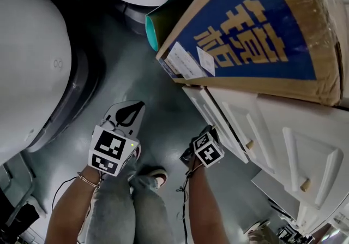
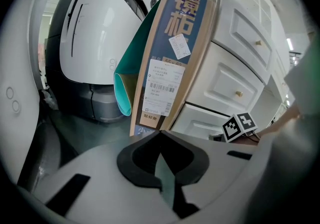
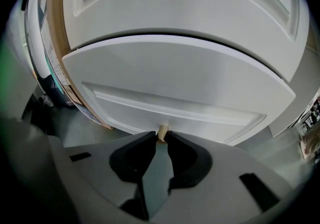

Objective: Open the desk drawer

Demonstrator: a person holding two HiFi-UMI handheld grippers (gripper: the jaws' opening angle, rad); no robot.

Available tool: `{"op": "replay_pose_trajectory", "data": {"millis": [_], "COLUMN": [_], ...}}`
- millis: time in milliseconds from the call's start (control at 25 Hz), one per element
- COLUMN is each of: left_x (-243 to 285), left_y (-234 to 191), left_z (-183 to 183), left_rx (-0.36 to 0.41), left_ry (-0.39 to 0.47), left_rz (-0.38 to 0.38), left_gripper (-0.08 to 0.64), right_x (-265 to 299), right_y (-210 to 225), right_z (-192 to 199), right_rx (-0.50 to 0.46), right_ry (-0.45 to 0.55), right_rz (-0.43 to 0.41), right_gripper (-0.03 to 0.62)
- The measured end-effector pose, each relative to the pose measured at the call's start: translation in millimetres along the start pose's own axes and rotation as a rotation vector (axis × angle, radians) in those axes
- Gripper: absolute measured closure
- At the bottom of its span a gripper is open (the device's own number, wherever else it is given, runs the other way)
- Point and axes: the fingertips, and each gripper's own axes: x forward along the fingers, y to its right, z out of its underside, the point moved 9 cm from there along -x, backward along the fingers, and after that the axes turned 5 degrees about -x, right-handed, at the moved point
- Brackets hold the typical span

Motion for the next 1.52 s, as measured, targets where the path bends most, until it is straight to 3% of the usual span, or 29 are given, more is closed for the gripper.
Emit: {"op": "replay_pose_trajectory", "data": {"millis": [1520], "left_x": [-51.6], "left_y": [-11.6], "left_z": [25.5], "left_rx": [-0.129], "left_ry": [-0.067], "left_rz": [-0.014], "left_gripper": [0.543], "right_x": [-36.9], "right_y": [-19.1], "right_z": [42.0], "right_rx": [-0.029], "right_ry": [-0.124], "right_rz": [0.004], "right_gripper": [0.508]}}
